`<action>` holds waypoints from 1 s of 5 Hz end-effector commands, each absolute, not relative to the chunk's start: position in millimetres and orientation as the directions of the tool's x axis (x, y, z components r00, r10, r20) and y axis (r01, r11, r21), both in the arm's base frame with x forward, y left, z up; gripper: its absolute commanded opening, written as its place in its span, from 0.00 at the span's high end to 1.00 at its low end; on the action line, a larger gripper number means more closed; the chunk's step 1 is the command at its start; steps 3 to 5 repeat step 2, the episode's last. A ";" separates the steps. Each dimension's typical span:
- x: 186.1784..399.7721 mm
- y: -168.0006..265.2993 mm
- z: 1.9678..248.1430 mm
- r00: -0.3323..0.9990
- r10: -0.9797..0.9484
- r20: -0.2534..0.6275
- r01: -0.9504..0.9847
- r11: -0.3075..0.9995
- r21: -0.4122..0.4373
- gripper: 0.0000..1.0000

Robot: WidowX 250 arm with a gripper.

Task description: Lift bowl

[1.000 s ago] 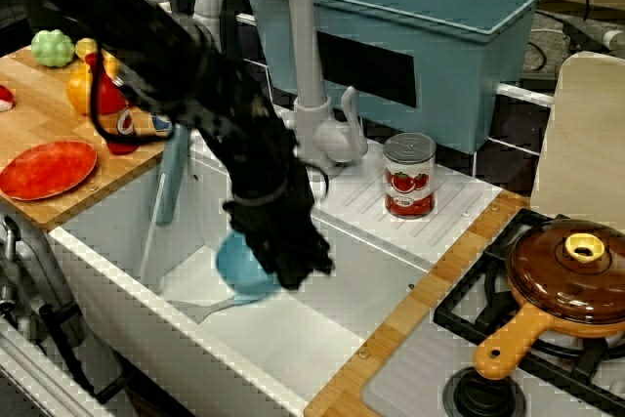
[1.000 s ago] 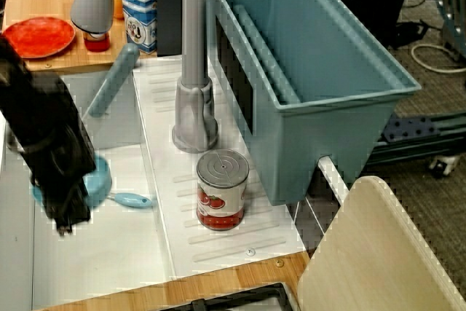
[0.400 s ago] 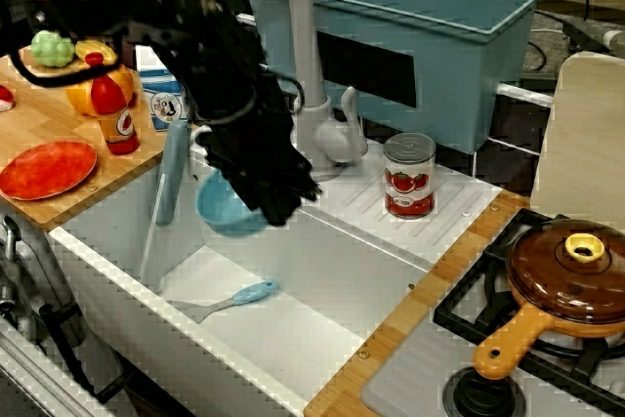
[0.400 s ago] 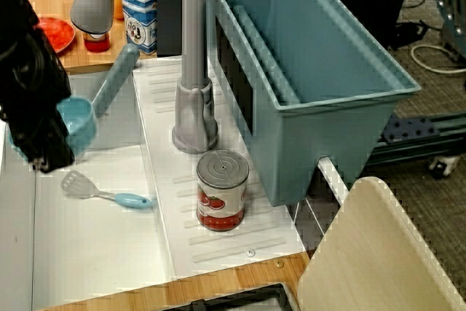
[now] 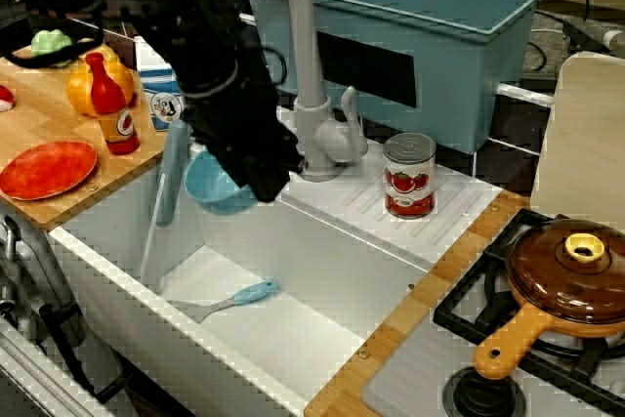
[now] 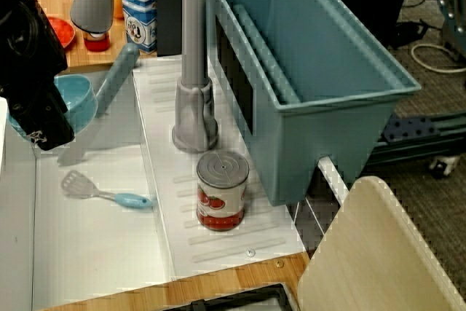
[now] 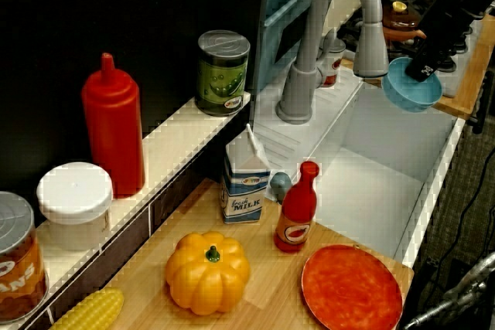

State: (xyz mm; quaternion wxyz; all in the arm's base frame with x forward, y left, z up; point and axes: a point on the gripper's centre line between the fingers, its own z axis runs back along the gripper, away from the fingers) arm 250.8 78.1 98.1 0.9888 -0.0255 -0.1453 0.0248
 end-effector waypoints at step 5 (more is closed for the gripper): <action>239.9 88.1 111.9 0.940 0.074 0.334 -0.060 0.997 -0.049 1.00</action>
